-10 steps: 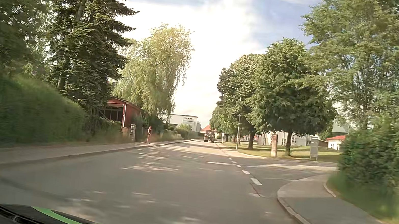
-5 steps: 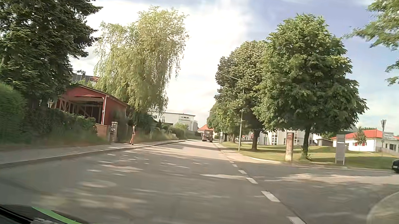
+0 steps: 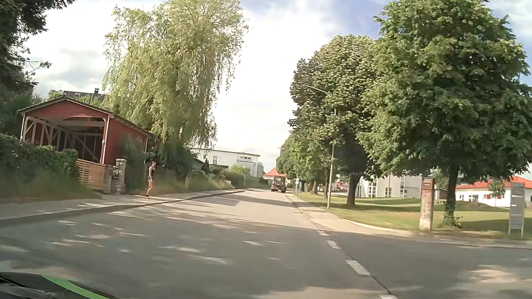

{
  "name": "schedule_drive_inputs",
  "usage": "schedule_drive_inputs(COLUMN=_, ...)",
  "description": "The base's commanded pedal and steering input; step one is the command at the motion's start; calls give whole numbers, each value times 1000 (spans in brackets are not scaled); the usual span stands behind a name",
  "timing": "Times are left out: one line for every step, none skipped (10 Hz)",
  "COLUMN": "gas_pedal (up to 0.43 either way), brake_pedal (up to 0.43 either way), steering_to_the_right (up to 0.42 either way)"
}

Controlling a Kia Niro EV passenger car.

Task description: Follow the waypoints while adhering to traffic rules and regulations

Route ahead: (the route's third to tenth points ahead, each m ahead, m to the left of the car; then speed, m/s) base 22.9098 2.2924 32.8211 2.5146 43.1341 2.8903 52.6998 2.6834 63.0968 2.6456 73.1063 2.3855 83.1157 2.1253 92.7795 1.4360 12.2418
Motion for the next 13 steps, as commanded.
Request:
schedule_drive_inputs(gas_pedal=150, brake_pedal=0, steering_to_the_right=-5)
schedule_drive_inputs(gas_pedal=150, brake_pedal=0, steering_to_the_right=-5)
schedule_drive_inputs(gas_pedal=150, brake_pedal=0, steering_to_the_right=-6)
schedule_drive_inputs(gas_pedal=157, brake_pedal=0, steering_to_the_right=-5)
schedule_drive_inputs(gas_pedal=169, brake_pedal=0, steering_to_the_right=-5)
schedule_drive_inputs(gas_pedal=169, brake_pedal=0, steering_to_the_right=-4)
schedule_drive_inputs(gas_pedal=169, brake_pedal=0, steering_to_the_right=-4)
schedule_drive_inputs(gas_pedal=169, brake_pedal=0, steering_to_the_right=-4)
schedule_drive_inputs(gas_pedal=169, brake_pedal=0, steering_to_the_right=-3)
schedule_drive_inputs(gas_pedal=169, brake_pedal=0, steering_to_the_right=-3)
schedule_drive_inputs(gas_pedal=169, brake_pedal=0, steering_to_the_right=-4)
schedule_drive_inputs(gas_pedal=169, brake_pedal=0, steering_to_the_right=-4)
schedule_drive_inputs(gas_pedal=169, brake_pedal=0, steering_to_the_right=-4)
